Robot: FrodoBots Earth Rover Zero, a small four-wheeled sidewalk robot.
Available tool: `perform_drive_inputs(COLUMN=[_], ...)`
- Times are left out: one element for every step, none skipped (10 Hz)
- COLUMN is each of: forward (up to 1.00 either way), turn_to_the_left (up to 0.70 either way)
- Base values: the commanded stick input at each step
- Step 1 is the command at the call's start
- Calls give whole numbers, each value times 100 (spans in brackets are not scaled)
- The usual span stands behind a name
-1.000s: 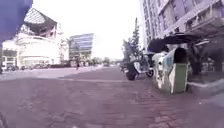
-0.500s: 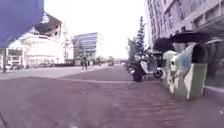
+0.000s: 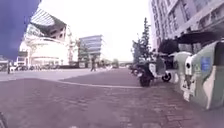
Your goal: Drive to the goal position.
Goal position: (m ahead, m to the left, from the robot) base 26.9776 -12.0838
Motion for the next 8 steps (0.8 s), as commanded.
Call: perform_drive_inputs(forward=[69, 69, 69, 69, 69, 69, 70, 70], turn_to_the_left=[0, 0, 0, 0, 0, 0, 0, 0])
